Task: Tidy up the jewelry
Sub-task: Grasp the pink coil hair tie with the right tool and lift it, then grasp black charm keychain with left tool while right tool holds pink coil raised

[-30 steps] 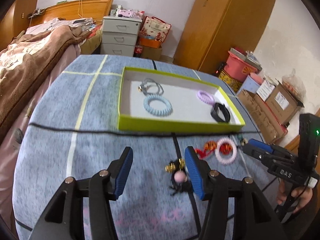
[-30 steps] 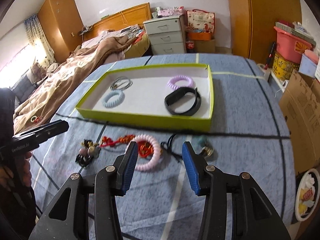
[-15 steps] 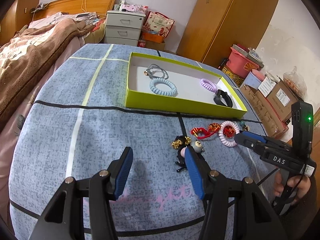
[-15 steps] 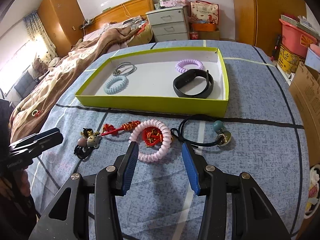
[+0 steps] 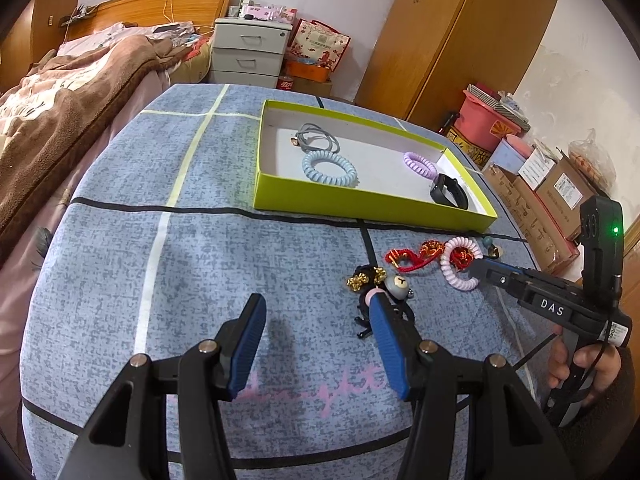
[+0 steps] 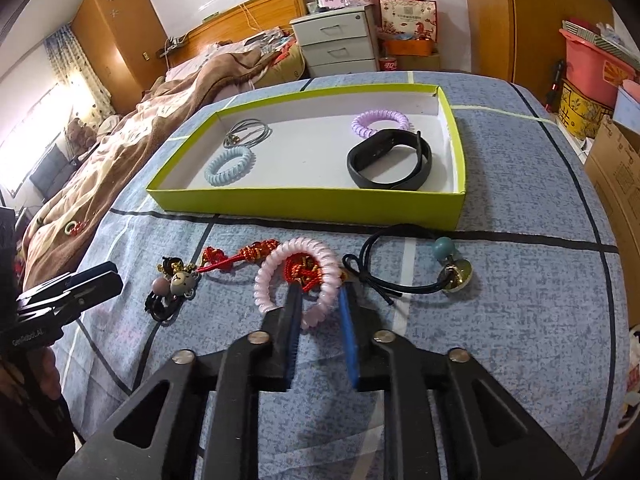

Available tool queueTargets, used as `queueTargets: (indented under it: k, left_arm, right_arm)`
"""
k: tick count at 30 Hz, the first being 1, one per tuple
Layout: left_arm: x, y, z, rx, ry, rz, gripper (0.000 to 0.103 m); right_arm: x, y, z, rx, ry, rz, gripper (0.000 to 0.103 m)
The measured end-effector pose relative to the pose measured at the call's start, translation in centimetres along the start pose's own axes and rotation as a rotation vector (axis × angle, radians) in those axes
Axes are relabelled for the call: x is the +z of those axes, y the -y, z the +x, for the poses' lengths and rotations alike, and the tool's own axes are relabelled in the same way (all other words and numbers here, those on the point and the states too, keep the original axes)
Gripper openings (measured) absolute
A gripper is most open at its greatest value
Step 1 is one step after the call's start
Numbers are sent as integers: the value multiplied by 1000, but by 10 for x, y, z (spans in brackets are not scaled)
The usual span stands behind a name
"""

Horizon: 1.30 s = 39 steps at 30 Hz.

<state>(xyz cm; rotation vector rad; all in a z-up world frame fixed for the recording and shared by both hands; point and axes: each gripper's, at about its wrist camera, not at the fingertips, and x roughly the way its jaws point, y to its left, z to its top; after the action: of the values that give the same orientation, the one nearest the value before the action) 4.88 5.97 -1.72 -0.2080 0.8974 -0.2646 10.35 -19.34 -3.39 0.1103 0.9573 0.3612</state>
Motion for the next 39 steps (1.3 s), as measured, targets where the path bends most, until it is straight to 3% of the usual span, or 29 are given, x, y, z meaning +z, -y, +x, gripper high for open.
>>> queueTargets:
  k: [8, 20, 30, 36, 39]
  left_arm:
    - [0, 3, 3, -22, -13, 13, 56]
    - [0, 35, 18, -59, -57, 138, 56]
    - [6, 51, 30, 8, -68, 178, 55]
    - [3, 53, 35, 42, -71, 200, 44]
    - [2, 54, 35, 53, -69, 206, 32]
  right_arm:
    - [1, 6, -20, 41, 71, 36, 10]
    - [-5, 10, -47, 60, 135, 75, 10]
    - [-10, 11, -54, 70, 152, 81, 10]
    - [-12, 13, -53, 71, 149, 85, 10]
    - [-12, 12, -53, 76, 150, 90, 10]
